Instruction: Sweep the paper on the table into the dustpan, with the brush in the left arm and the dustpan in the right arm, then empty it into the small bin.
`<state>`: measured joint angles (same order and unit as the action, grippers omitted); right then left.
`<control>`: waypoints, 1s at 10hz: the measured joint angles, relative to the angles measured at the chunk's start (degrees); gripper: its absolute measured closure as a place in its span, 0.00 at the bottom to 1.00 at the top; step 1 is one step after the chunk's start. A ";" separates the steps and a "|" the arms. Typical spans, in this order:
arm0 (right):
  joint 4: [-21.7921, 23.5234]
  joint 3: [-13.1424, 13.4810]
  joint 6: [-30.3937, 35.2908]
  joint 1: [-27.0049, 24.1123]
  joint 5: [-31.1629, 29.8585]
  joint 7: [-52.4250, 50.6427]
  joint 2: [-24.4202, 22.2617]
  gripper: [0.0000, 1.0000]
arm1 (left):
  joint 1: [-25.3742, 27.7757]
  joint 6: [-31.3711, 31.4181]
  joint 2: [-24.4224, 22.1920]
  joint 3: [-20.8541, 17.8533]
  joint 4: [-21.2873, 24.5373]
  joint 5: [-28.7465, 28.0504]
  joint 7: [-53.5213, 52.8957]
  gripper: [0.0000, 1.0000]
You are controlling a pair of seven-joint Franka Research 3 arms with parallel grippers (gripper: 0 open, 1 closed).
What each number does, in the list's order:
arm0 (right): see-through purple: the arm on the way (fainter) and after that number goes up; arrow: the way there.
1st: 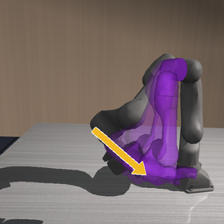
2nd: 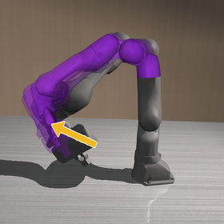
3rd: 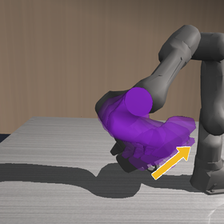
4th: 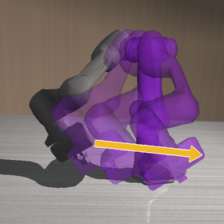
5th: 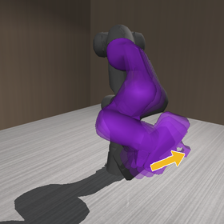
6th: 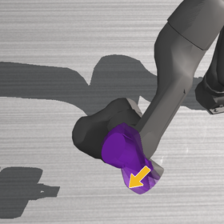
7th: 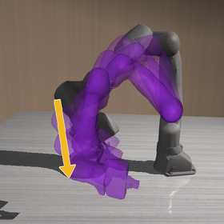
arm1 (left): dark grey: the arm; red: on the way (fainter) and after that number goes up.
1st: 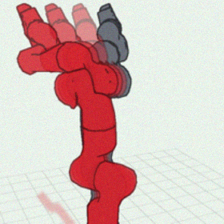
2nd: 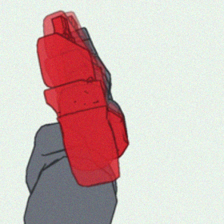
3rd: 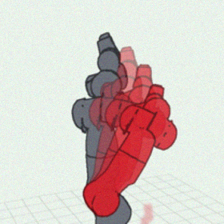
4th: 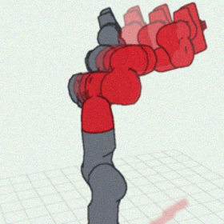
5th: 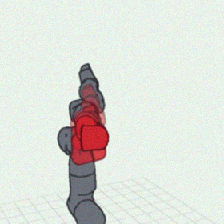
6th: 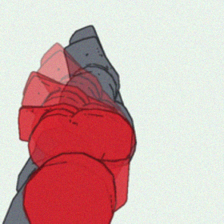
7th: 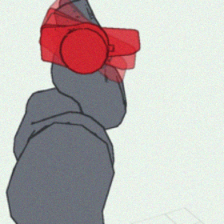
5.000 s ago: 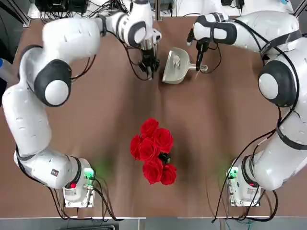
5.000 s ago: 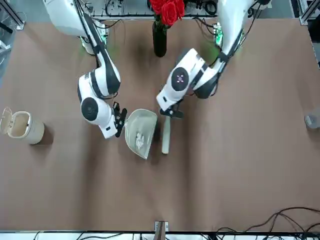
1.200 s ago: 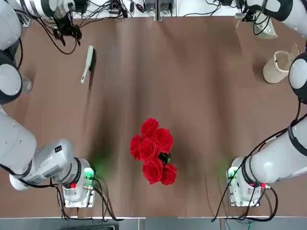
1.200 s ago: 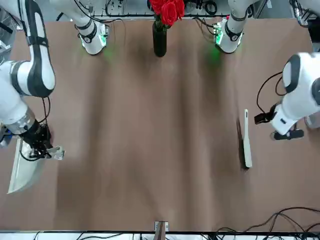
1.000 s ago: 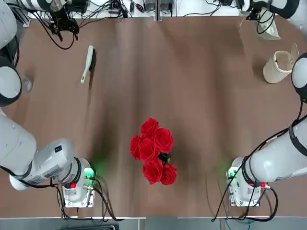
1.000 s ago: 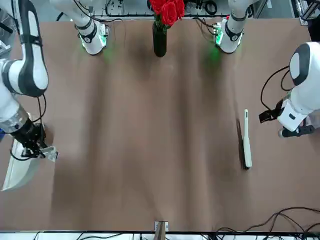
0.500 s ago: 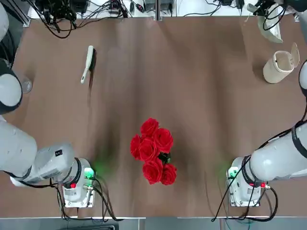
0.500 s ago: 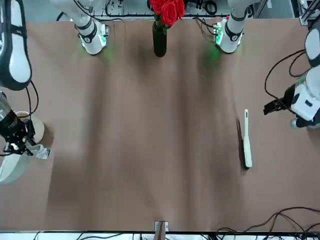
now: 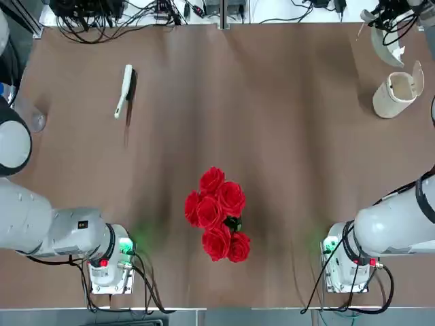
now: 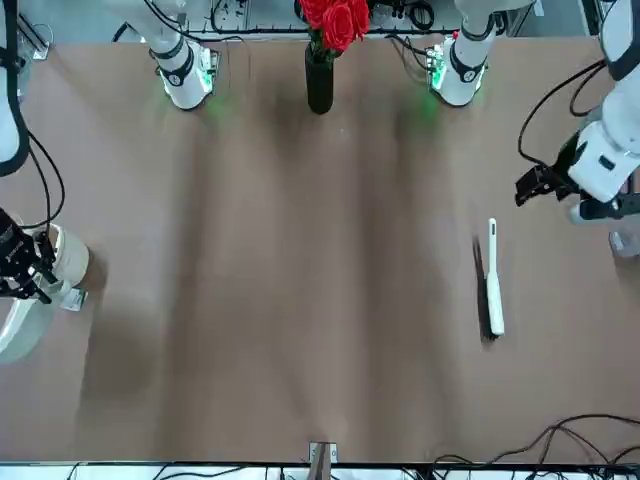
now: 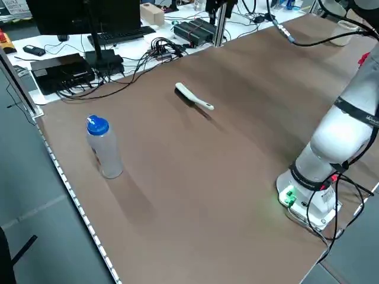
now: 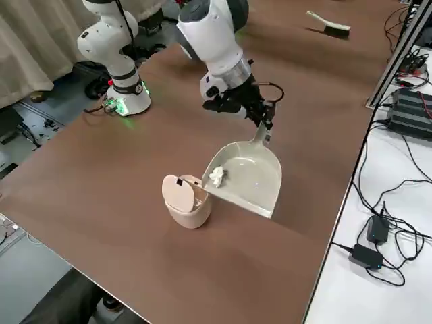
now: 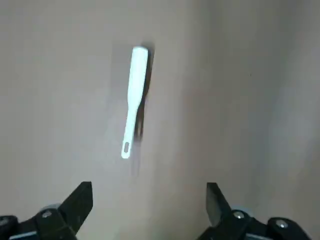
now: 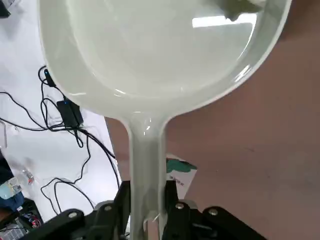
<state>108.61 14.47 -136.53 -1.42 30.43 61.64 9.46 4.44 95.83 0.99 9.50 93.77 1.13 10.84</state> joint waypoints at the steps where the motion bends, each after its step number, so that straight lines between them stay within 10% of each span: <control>1: 0.51 0.00 0.02 -0.82 1.34 -2.03 -0.24 0.67 | 0.25 -2.10 0.18 -0.24 -3.18 0.00 -0.15 0.00; 10: 10.97 -0.27 0.13 -2.65 2.92 -6.17 -7.76 0.67 | 0.18 -4.97 1.19 -0.62 -6.46 -0.25 -0.13 0.00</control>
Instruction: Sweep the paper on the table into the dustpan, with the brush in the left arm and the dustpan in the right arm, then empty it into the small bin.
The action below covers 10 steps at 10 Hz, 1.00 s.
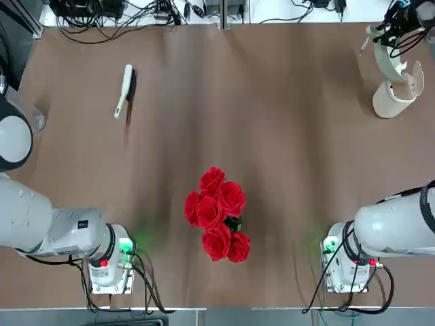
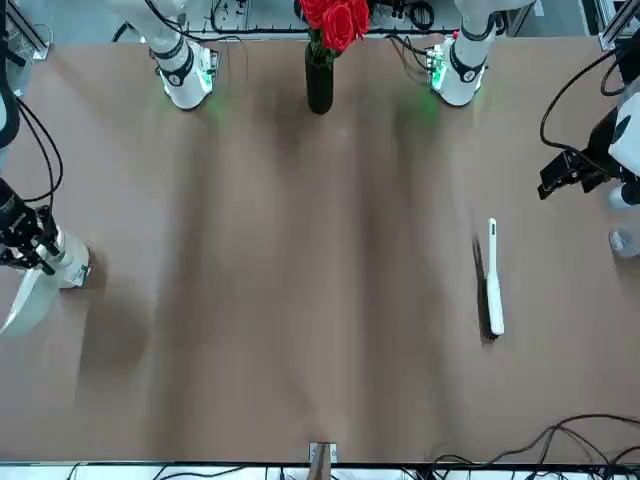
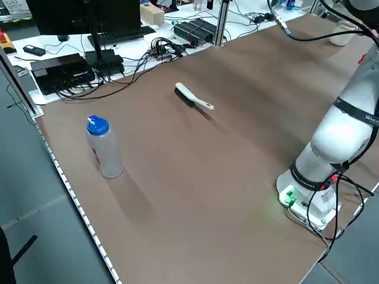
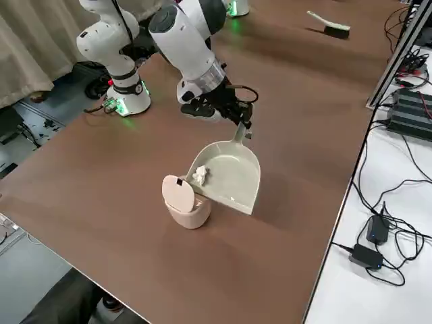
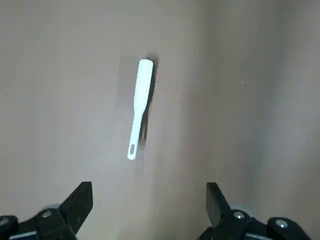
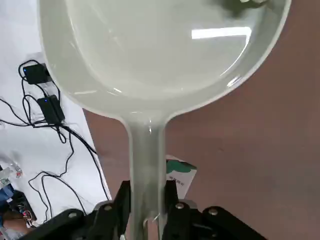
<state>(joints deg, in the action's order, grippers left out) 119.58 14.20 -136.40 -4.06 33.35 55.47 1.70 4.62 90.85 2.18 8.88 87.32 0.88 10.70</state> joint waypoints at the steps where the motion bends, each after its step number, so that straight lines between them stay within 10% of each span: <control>1: 0.72 0.00 0.01 0.00 0.01 -0.04 -0.77 0.67 | 0.13 0.00 0.00 -0.12 -0.11 -0.08 0.06 0.00; 10: 1.34 0.17 9.20 -5.08 8.22 -14.08 -2.81 0.67 | 0.53 0.00 0.00 -0.26 -0.32 -0.19 -0.01 0.00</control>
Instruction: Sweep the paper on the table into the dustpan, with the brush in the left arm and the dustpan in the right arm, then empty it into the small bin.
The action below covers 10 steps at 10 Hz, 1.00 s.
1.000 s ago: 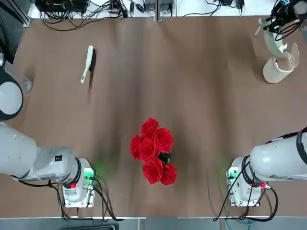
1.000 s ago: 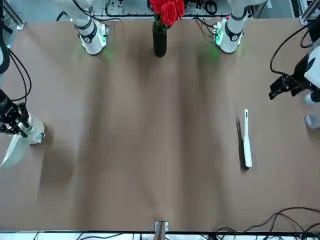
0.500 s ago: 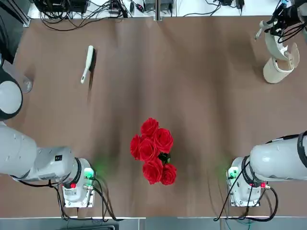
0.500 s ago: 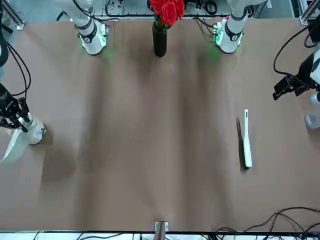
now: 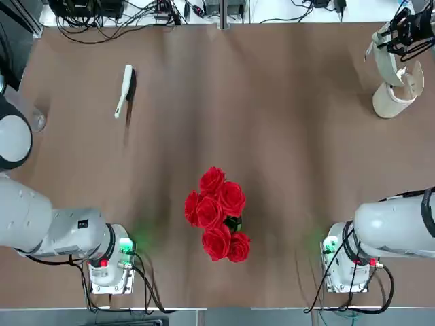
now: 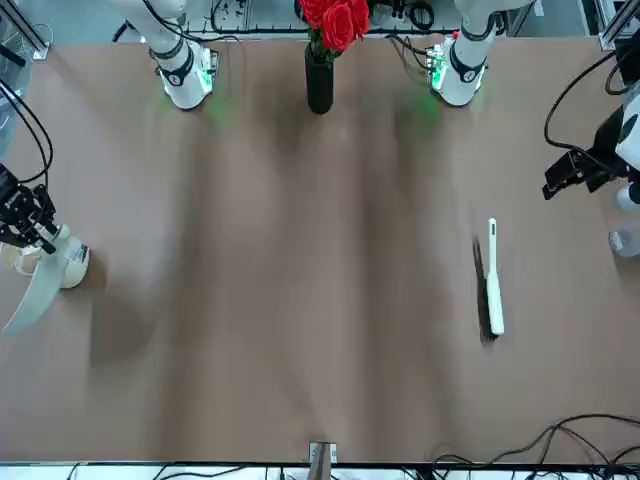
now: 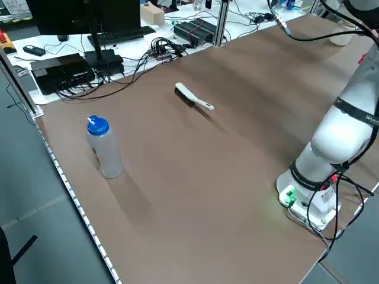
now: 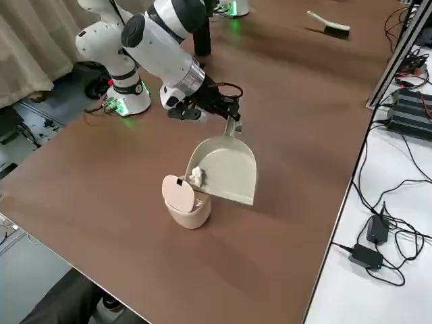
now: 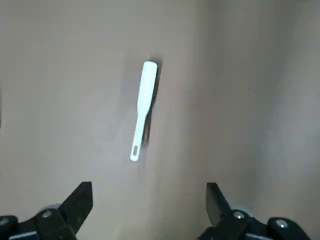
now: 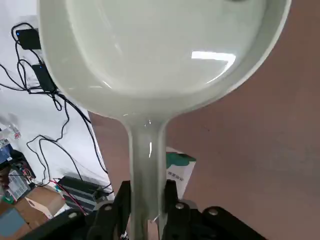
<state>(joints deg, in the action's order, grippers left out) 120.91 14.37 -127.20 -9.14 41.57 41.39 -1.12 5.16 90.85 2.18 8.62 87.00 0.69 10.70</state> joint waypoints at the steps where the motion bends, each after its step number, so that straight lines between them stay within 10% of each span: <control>1: -0.05 0.00 0.81 -0.60 0.01 -1.00 -0.01 0.67 | 0.05 0.00 0.00 -0.15 -0.01 0.00 0.00 0.00; 10: -2.65 0.03 7.36 -4.11 7.95 -6.08 -0.12 0.67 | -0.02 0.00 0.00 0.16 -0.13 0.00 -0.03 0.00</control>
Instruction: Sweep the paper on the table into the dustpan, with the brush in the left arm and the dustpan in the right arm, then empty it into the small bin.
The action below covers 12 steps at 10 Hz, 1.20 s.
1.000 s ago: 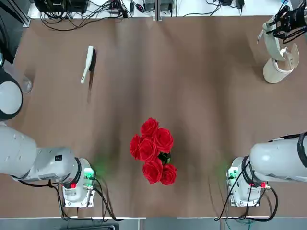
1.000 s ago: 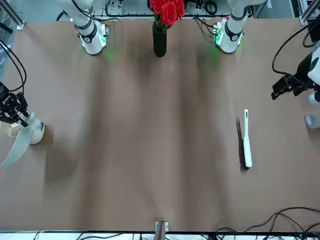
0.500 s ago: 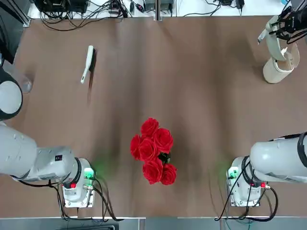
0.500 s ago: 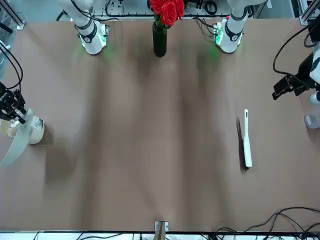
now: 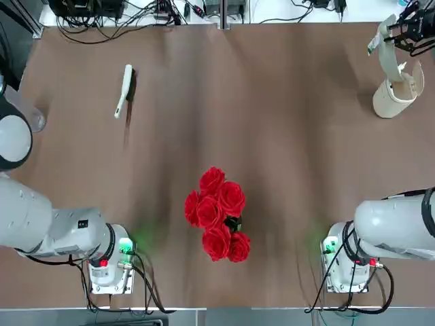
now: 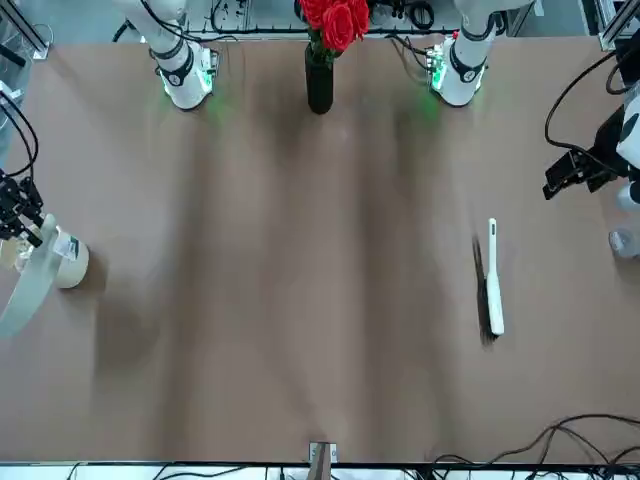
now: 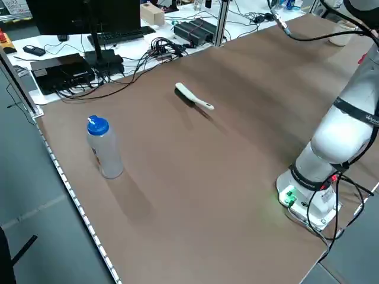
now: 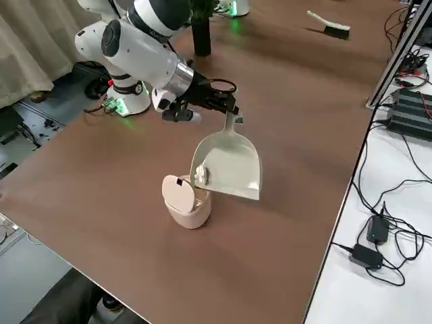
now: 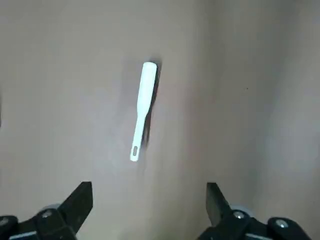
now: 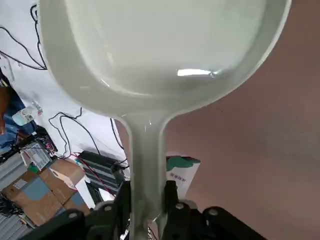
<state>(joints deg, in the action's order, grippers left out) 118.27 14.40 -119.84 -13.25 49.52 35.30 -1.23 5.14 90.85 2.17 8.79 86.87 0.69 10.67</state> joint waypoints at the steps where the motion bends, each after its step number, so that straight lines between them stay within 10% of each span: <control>1: -0.24 0.00 0.66 -0.53 1.05 -0.04 0.00 0.67 | 0.00 0.00 0.00 0.00 0.00 0.00 0.00 0.00; 12: -0.51 0.07 9.06 -6.68 8.77 -12.24 2.04 0.67 | 0.05 0.10 0.00 -0.16 -0.03 0.00 0.00 0.00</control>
<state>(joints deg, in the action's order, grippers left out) 117.76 14.48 -110.78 -19.93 58.29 23.07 0.81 5.20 90.95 2.18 8.63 86.84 0.69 10.67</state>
